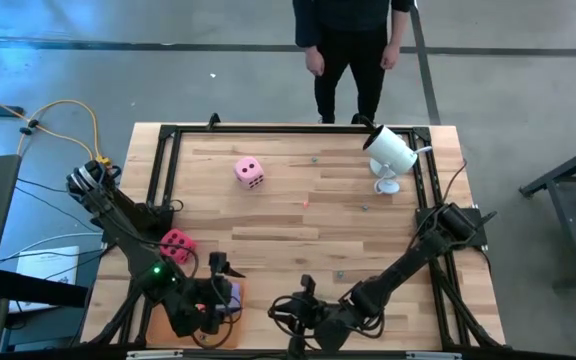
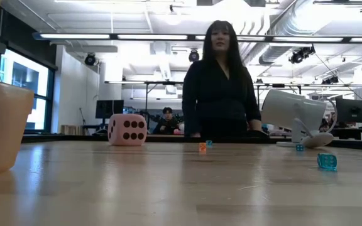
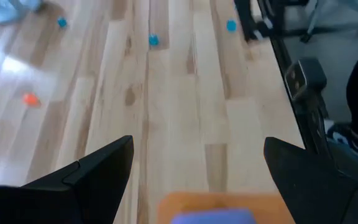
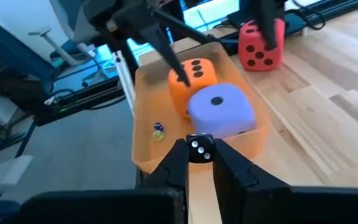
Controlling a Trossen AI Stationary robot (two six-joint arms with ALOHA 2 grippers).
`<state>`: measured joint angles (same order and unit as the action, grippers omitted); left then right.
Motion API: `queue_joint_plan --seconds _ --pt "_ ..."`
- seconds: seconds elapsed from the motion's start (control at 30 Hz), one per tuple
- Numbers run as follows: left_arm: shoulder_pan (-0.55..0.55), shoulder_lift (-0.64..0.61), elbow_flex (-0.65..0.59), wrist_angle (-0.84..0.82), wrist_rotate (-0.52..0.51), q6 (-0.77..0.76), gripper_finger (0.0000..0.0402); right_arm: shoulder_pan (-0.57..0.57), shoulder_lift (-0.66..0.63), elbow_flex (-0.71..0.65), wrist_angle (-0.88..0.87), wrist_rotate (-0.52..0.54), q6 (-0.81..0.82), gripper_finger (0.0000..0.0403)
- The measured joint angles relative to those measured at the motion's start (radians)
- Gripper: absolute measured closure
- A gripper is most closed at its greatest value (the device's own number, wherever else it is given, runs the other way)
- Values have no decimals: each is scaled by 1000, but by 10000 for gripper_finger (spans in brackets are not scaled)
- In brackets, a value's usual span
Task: Pick & Place Dice
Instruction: Put the small black dice into the orange bin
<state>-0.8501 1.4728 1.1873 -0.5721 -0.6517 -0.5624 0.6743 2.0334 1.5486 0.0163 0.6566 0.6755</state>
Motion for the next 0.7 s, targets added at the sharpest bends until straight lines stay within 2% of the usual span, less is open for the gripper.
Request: queue_joint_plan --seconds 0.1,0.37,0.5,0.63,0.7 --pt "18 15 0 68 -15 86 52 0 0 0 4 -10 9 373" --pt "14 107 0 167 -184 269 52 5 0 0 16 -28 8 373" --pt "-41 114 0 160 -362 270 52 5 0 1 19 -28 8 373" --pt "-159 99 0 137 -582 284 52 5 1 1 19 -31 8 373" --pt "-202 99 0 136 -645 298 52 5 1 1 19 -31 6 373"
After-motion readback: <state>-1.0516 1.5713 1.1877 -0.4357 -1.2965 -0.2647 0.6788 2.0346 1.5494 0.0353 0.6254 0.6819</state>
